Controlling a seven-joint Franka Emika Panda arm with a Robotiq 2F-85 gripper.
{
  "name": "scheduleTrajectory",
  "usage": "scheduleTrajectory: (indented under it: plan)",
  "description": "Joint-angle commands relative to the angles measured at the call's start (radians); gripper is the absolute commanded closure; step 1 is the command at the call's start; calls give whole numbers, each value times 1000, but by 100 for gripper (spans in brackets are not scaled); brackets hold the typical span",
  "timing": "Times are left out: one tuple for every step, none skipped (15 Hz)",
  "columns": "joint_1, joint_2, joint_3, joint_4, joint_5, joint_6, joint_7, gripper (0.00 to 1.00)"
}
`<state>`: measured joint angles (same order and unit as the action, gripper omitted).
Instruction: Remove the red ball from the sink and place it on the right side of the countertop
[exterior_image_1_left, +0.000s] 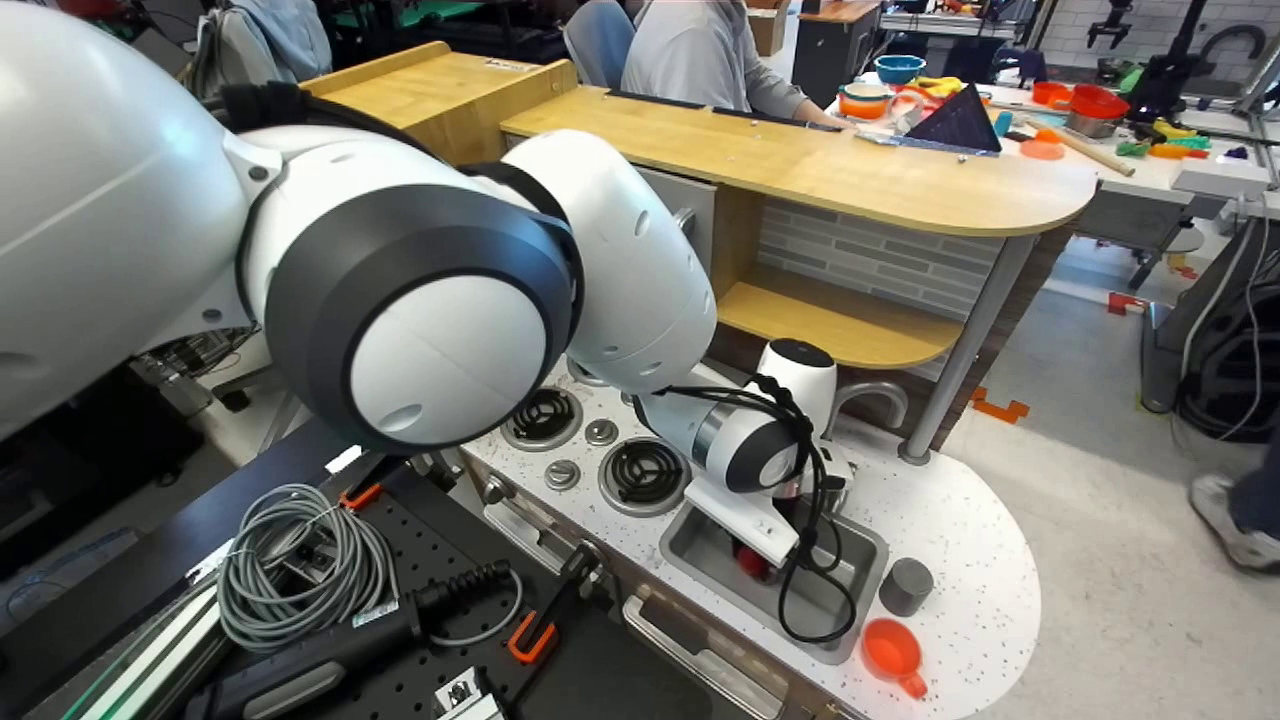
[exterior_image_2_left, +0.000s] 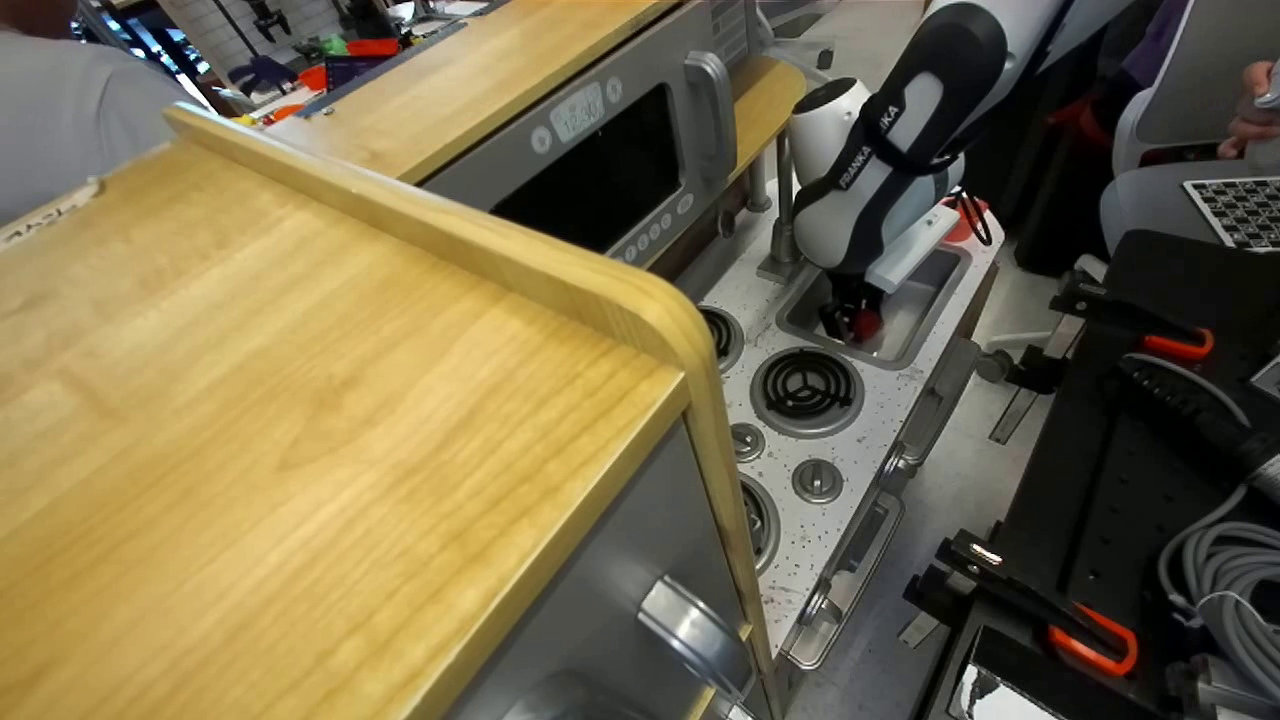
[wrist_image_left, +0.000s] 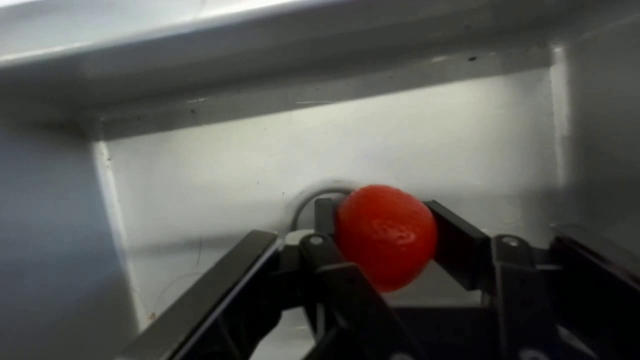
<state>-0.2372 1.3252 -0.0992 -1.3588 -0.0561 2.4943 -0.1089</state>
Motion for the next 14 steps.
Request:
scheduleTrajectory:
  plan:
    - [-11,-6,0,5,4,-13,-18,78]
    - [-14,-27,3,-21,5,-2,-23,78]
    - [-11,-59,1,-59,0,9,-15,78]
    - [-13,-88,5,-90,0,15,-22,78]
    - [-14,-120,6,-125,-2,24,-27,78]
    - [-14,-150,5,-157,-2,32,-30,78]
    - [-18,-185,9,-194,1,45,-36,78]
    - [-23,-223,12,-233,6,58,-37,78]
    - [-27,-248,13,-255,14,61,-39,78]
    - [-33,-284,15,-292,21,64,-36,78]
    - [-40,-312,18,-320,26,66,-38,78]
    - [-46,-339,18,-347,31,67,-37,78]
    - [-54,-365,19,-373,35,61,-38,78]
    - [-63,-388,19,-398,41,61,-39,78]
